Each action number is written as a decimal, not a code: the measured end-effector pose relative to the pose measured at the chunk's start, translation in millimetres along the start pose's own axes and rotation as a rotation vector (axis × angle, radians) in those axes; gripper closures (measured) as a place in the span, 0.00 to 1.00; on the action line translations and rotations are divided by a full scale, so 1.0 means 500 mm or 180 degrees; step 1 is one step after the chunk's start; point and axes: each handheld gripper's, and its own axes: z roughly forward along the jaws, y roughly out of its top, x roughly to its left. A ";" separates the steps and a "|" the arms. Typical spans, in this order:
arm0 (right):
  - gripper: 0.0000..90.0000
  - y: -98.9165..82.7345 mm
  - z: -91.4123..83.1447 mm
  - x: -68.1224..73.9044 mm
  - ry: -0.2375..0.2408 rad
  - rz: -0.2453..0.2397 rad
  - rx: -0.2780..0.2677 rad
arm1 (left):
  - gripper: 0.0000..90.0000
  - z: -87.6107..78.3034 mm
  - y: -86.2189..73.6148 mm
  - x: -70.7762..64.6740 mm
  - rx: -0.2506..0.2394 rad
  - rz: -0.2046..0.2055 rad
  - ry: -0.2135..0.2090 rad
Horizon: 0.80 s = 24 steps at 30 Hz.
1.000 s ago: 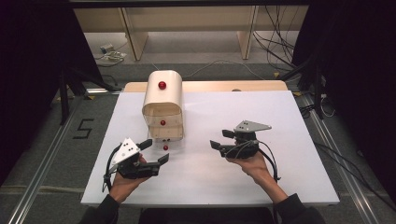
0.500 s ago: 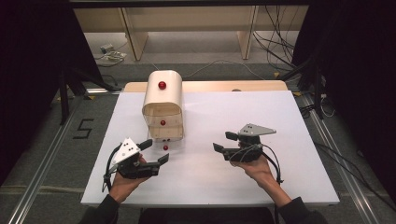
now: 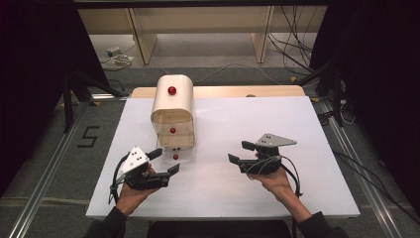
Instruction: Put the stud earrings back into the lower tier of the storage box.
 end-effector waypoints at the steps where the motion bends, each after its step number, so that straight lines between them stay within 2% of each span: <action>1: 0.31 -0.001 -0.002 0.000 -0.0006 0.0016 0.0000 | 0.19 0.000 0.000 0.000 0.0001 -0.0001 -0.0001; 10: 0.30 -0.007 -0.015 -0.003 -0.0035 0.0005 -0.0079 | 0.19 0.000 0.001 0.001 0.0015 0.0002 -0.0025; 24: 0.25 -0.026 -0.041 -0.008 -0.0055 -0.0012 -0.0107 | 0.19 0.001 0.001 0.002 0.0007 -0.0066 -0.0058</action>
